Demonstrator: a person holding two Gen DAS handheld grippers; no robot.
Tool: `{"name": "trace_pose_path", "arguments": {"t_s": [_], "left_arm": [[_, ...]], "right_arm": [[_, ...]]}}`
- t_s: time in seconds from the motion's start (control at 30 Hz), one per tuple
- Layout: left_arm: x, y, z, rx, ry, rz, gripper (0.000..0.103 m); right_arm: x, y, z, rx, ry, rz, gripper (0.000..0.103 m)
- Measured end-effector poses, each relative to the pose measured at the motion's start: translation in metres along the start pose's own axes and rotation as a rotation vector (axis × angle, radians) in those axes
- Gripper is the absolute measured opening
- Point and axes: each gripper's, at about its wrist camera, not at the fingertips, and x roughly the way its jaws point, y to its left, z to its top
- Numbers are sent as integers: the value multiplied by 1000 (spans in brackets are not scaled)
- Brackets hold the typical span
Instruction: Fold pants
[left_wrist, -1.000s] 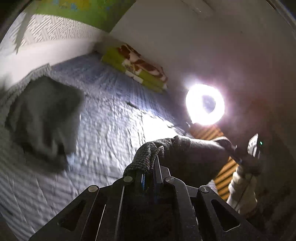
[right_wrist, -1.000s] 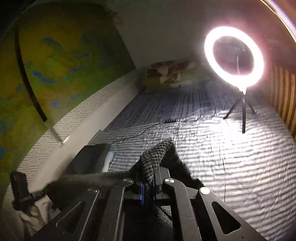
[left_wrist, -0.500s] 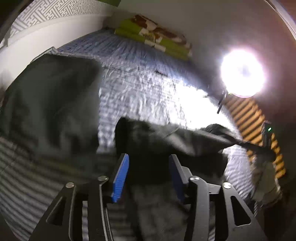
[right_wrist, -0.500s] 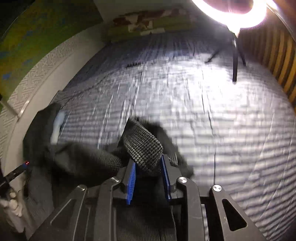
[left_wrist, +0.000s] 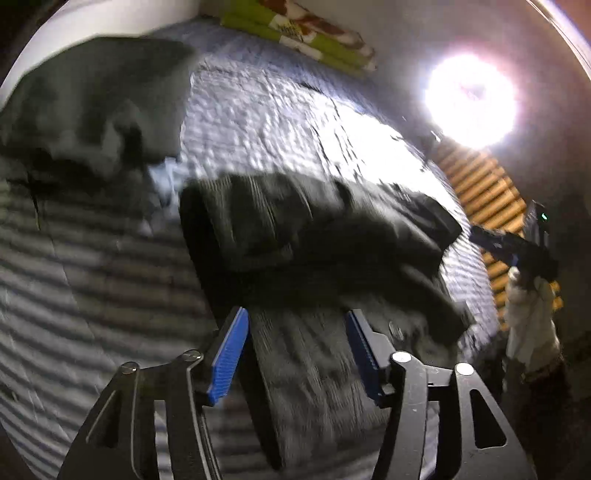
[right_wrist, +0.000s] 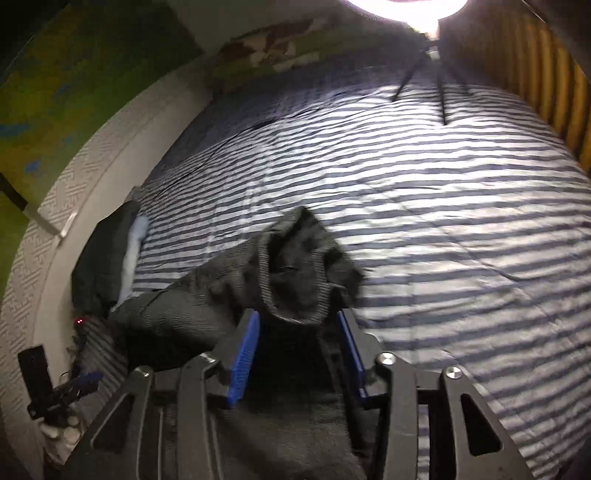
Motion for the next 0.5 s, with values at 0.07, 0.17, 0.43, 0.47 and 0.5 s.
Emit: {"name": "trace_pose_path", "arguments": {"t_s": [0.07,0.17,0.43,0.47,0.5], "left_arm": [[6,5,17,-14,-12,13,73],[35,26,44,-103,32,-7,75],[88,26,98,-84,46,-52,7],[83,26,110,-103,3,-50,7],[78,29,126,-139,-62,-30,8]], "right_arm": [[11,11,7,-34,28,24,42],[32,24,13,-66,97,26,43],[67,58,44,-259,155,-98,4],[67,62,57,-259,113,-108,4],[65,62,73,-226,54,-105,4]]}}
